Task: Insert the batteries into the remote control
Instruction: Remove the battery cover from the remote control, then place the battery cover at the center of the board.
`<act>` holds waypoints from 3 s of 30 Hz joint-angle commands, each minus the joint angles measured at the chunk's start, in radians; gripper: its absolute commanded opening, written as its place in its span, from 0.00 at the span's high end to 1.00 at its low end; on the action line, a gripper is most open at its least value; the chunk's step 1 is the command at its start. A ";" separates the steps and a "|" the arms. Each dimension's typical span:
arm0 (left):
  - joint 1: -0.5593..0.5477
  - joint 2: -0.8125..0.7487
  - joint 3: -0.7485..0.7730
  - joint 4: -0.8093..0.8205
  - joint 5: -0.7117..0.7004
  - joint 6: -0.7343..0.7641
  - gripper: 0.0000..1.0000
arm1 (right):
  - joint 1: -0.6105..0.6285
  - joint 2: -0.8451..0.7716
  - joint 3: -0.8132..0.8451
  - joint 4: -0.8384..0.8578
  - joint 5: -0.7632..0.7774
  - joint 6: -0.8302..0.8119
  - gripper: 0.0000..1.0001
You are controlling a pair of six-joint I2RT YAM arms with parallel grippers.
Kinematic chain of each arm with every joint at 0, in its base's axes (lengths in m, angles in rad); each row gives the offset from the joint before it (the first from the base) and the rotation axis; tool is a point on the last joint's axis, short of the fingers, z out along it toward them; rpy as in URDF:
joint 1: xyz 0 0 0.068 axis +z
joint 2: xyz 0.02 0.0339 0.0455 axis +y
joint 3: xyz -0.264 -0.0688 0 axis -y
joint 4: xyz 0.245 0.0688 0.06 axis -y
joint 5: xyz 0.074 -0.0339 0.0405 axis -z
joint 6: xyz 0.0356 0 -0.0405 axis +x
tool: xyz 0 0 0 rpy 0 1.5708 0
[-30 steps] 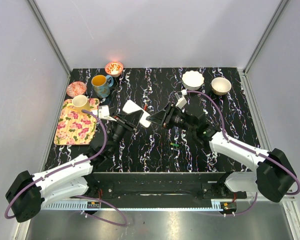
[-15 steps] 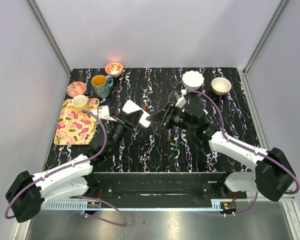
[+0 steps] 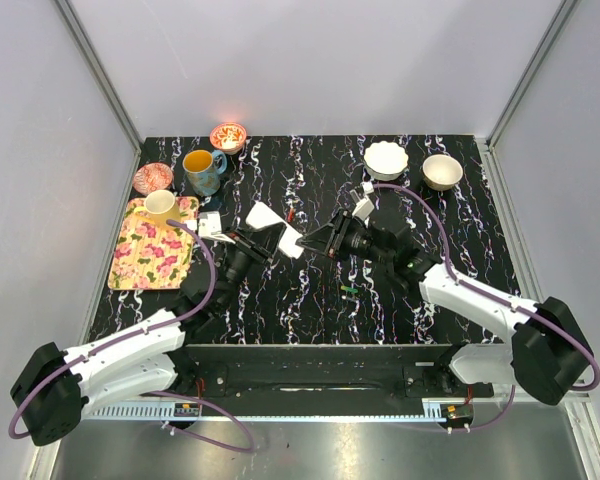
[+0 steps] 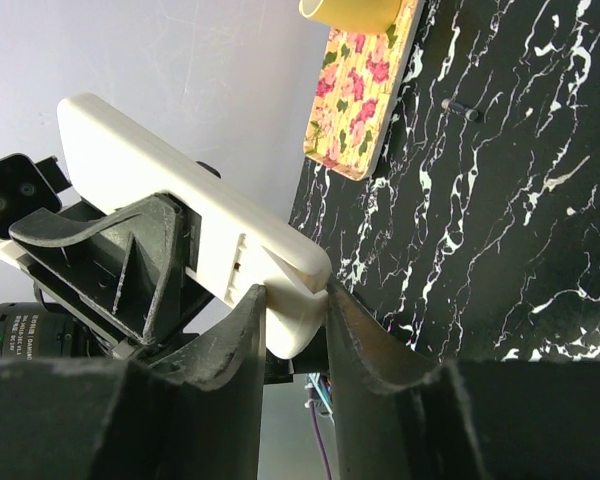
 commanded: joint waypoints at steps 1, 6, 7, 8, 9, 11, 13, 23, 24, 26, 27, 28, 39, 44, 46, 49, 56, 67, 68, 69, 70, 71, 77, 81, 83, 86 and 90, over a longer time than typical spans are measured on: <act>-0.005 -0.024 0.048 0.110 0.005 0.009 1.00 | -0.001 -0.025 -0.019 -0.044 -0.006 -0.025 1.00; -0.007 -0.016 0.037 0.110 0.005 -0.009 1.00 | -0.004 -0.028 -0.002 -0.035 -0.009 -0.022 1.00; -0.005 -0.018 0.037 0.098 0.002 -0.009 1.00 | -0.009 -0.031 0.001 -0.033 -0.015 -0.019 1.00; -0.005 -0.021 0.036 0.092 -0.003 -0.006 1.00 | -0.010 -0.040 0.004 -0.034 -0.017 -0.016 1.00; -0.005 -0.022 0.031 0.086 -0.017 -0.005 1.00 | -0.012 -0.046 0.008 -0.038 -0.020 -0.016 1.00; -0.003 -0.033 0.023 0.060 -0.032 -0.002 1.00 | -0.019 -0.075 0.015 -0.056 -0.023 -0.020 1.00; 0.004 -0.038 0.011 0.040 -0.044 -0.003 1.00 | -0.026 -0.098 0.022 -0.094 -0.024 -0.034 1.00; 0.032 -0.035 -0.007 0.043 -0.031 -0.045 1.00 | -0.056 -0.149 0.012 -0.157 -0.058 -0.080 1.00; 0.035 -0.038 -0.010 0.032 -0.031 -0.046 1.00 | -0.079 -0.158 0.004 -0.165 -0.058 -0.082 1.00; 0.049 -0.053 -0.013 0.020 -0.027 -0.052 1.00 | -0.113 -0.189 -0.025 -0.171 -0.069 -0.088 1.00; 0.055 -0.058 -0.023 0.010 -0.024 -0.054 1.00 | -0.130 -0.196 -0.037 -0.171 -0.076 -0.088 1.00; 0.064 -0.067 -0.027 0.009 -0.021 -0.055 1.00 | -0.162 -0.209 -0.047 -0.169 -0.093 -0.094 1.00; 0.095 -0.143 -0.127 -0.014 -0.004 -0.115 1.00 | -0.323 -0.169 -0.289 0.148 0.136 -0.155 1.00; 0.095 -0.191 -0.165 -0.019 0.008 -0.150 1.00 | -0.388 0.038 -0.292 0.305 0.148 -0.185 1.00; 0.095 -0.212 -0.181 -0.023 0.011 -0.158 1.00 | -0.421 0.137 -0.297 0.361 0.155 -0.163 1.00; 0.093 -0.243 -0.193 -0.045 0.014 -0.169 1.00 | -0.458 0.269 -0.297 0.496 0.138 -0.134 1.00; 0.095 -0.308 -0.214 -0.091 0.022 -0.186 1.00 | -0.507 0.478 -0.286 0.679 0.065 -0.057 1.00; 0.093 -0.305 -0.217 -0.089 0.020 -0.187 1.00 | -0.509 0.486 -0.326 0.552 0.071 -0.086 0.99; 0.093 -0.303 -0.214 -0.089 0.019 -0.186 1.00 | -0.509 0.486 -0.331 0.523 0.071 -0.088 0.96; 0.095 -0.298 -0.210 -0.092 0.017 -0.178 1.00 | -0.510 0.483 -0.335 0.515 0.075 -0.085 0.92; 0.095 -0.298 -0.207 -0.098 0.016 -0.174 1.00 | -0.510 0.485 -0.343 0.507 0.077 -0.085 0.88; 0.095 -0.297 -0.199 -0.105 0.011 -0.170 1.00 | -0.510 0.483 -0.347 0.496 0.077 -0.083 0.81; 0.095 -0.298 -0.184 -0.126 0.008 -0.158 1.00 | -0.510 0.465 -0.373 0.449 0.085 -0.077 0.61; 0.093 -0.311 -0.187 -0.143 0.008 -0.158 1.00 | -0.510 0.399 -0.387 0.420 0.086 -0.077 0.51; 0.095 -0.318 -0.185 -0.155 0.008 -0.149 1.00 | -0.510 0.352 -0.383 0.362 0.089 -0.076 0.46; 0.093 -0.331 -0.179 -0.166 0.014 -0.123 1.00 | -0.510 0.215 -0.341 0.187 0.109 -0.100 0.39; 0.096 -0.328 -0.174 -0.163 0.046 -0.112 1.00 | -0.509 -0.005 -0.263 -0.083 0.141 -0.189 0.34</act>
